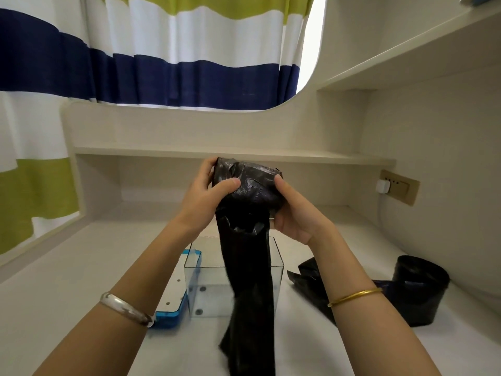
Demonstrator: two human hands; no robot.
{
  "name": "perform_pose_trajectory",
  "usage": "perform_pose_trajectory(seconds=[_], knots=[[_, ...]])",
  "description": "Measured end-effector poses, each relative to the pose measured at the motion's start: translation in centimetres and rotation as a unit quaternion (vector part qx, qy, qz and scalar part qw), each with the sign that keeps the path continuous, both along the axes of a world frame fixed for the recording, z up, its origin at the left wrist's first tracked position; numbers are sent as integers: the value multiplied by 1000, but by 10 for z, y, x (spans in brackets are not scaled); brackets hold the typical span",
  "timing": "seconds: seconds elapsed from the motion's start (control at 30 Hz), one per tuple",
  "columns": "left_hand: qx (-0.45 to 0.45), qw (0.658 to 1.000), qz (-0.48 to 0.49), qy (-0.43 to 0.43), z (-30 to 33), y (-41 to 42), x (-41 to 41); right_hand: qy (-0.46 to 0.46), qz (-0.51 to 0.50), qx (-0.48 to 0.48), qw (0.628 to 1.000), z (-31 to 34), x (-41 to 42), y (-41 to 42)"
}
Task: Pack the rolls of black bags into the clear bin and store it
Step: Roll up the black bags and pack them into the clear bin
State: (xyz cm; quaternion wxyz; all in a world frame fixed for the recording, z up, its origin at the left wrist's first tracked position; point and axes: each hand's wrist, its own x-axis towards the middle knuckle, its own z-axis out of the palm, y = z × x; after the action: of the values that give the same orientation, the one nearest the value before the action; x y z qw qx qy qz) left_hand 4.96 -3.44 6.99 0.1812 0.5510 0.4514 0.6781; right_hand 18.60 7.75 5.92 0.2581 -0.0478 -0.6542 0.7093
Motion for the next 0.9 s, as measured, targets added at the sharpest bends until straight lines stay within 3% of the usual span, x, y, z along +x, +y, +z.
perform_pose_trajectory(seconds=[0.23,0.37,0.6,0.73,0.9], knots=[[63,997,4,54,-10,-2,0,-31,-24,20,999,6,1,-6],[16,999,-24,29,-14,3,0,13,-39,-14,999,4,-1,-5],[-85,992,-70,-59,-25,9,-2,25,-48,9,998,1,-2,-4],[-52,990,-68,-110,-23,10,2,25,-61,18,998,-1,-5,-3],[17,996,13,-84,-9,7,4,-35,-65,87,994,-8,-5,0]])
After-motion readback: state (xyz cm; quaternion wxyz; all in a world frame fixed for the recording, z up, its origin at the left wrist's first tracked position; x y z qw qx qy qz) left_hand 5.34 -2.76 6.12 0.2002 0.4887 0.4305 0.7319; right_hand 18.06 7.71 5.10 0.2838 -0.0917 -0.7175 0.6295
